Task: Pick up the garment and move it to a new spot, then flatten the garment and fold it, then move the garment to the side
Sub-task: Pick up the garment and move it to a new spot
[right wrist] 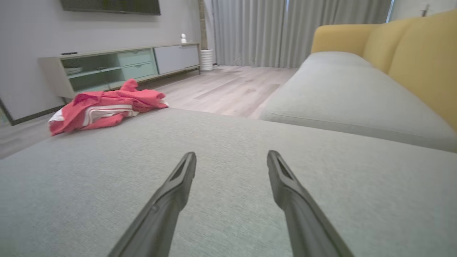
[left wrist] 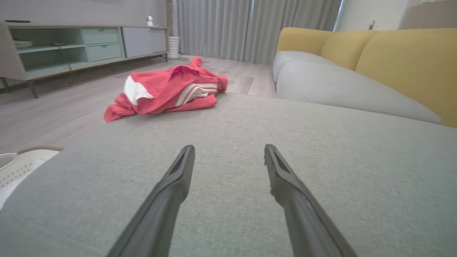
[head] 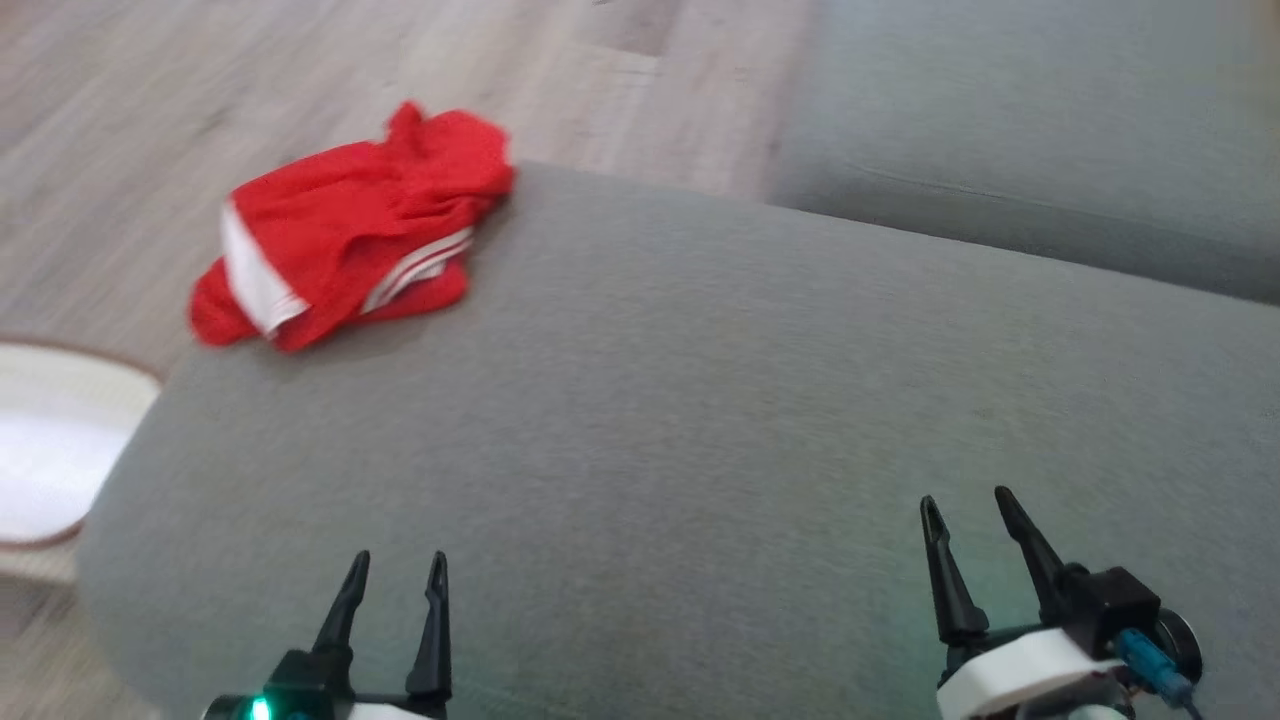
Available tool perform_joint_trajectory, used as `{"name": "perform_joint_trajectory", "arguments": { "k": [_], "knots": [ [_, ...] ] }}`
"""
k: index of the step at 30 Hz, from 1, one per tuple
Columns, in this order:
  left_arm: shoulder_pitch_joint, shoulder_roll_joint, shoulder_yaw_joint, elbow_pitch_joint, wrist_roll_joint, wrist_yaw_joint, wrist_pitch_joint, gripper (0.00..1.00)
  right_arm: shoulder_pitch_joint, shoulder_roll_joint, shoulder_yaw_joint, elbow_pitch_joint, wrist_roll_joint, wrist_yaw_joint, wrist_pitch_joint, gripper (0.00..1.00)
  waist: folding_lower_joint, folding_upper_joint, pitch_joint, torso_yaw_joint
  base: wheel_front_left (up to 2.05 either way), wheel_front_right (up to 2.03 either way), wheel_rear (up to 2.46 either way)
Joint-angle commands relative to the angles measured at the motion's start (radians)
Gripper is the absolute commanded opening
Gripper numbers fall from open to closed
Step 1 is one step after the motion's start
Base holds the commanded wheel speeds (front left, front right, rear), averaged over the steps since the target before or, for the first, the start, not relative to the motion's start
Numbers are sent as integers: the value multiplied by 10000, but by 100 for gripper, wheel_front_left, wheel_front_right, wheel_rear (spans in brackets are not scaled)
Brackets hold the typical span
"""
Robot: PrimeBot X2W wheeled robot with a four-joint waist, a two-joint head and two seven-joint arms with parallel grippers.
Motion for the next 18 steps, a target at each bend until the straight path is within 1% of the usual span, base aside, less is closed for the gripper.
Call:
{"name": "perform_joint_trajectory", "arguments": {
  "k": [1,4,8,15,18],
  "knots": [
    [-591,74,342,-371,-31,68,-122,100,-521,-91,236,-338,66,75,-136,100,0,0,93,639,0,0,0],
    [-594,87,362,-450,-62,92,-122,100,-569,-91,252,-345,69,75,-136,100,0,0,126,959,0,0,0],
    [-565,99,377,-531,-101,120,-122,100,-626,-91,251,-332,48,75,-136,100,0,0,169,1175,0,0,0],
    [-477,114,475,-749,-171,201,-122,100,-706,-91,271,-401,-27,75,-136,100,0,0,344,1186,0,0,0],
    [-553,73,633,-1181,-314,195,-122,100,-718,-91,198,-480,-117,75,-136,100,0,0,513,1140,0,0,0]
  ]
}}
